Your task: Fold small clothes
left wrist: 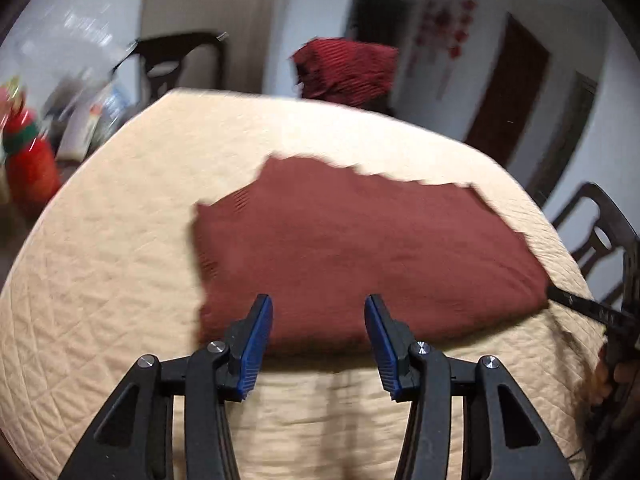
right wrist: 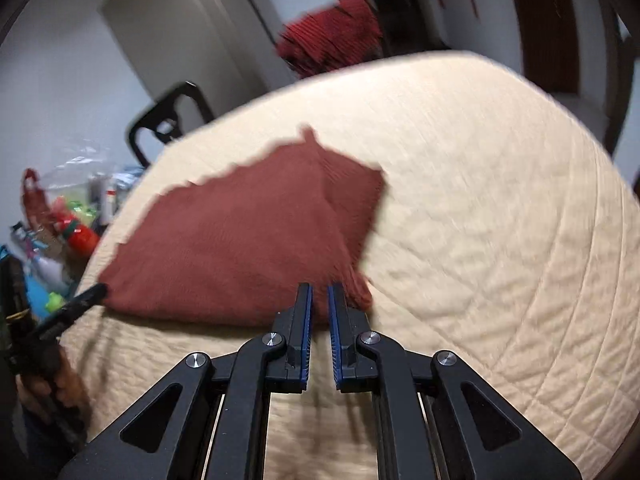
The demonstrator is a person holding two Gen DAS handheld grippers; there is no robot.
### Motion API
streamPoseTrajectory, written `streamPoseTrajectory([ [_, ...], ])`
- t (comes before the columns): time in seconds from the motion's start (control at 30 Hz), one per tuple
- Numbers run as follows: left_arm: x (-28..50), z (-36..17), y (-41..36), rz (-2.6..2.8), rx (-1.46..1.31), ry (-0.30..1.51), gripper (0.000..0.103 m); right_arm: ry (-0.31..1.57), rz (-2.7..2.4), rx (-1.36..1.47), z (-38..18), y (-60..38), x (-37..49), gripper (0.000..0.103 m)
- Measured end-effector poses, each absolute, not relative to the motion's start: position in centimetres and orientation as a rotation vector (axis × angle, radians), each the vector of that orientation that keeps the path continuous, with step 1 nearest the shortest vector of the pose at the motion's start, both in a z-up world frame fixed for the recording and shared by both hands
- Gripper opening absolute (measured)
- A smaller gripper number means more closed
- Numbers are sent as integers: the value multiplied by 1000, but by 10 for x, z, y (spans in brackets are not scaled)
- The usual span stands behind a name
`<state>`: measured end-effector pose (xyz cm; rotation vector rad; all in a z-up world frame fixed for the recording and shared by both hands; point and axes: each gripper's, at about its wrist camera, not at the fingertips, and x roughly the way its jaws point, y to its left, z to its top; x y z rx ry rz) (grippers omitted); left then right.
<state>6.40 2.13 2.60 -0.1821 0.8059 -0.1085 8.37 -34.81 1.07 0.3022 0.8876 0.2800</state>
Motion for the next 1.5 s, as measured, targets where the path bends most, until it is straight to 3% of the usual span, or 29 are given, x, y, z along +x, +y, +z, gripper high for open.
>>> streamPoseTrajectory([
  [0.3,53,21,34,-112,-213,826,49,897,295,349,13,-354,77,10],
  [0.43,44,24,35,-88,-204,825,49,904,311,375,13,-357,66,39],
  [0.47,42,24,36,-79,-205,830,49,905,314,387,13,-358,64,40],
  [0.63,34,20,40,-67,-230,848,50,915,325,430,9,-359,57,40],
  [0.77,35,13,39,-65,-257,867,50,912,325,449,8,-356,58,47],
  [1.07,45,12,38,-67,-286,850,58,916,342,470,8,-352,66,48],
  [1.5,57,8,63,-98,-488,803,57,895,377,643,0,-360,92,49],
])
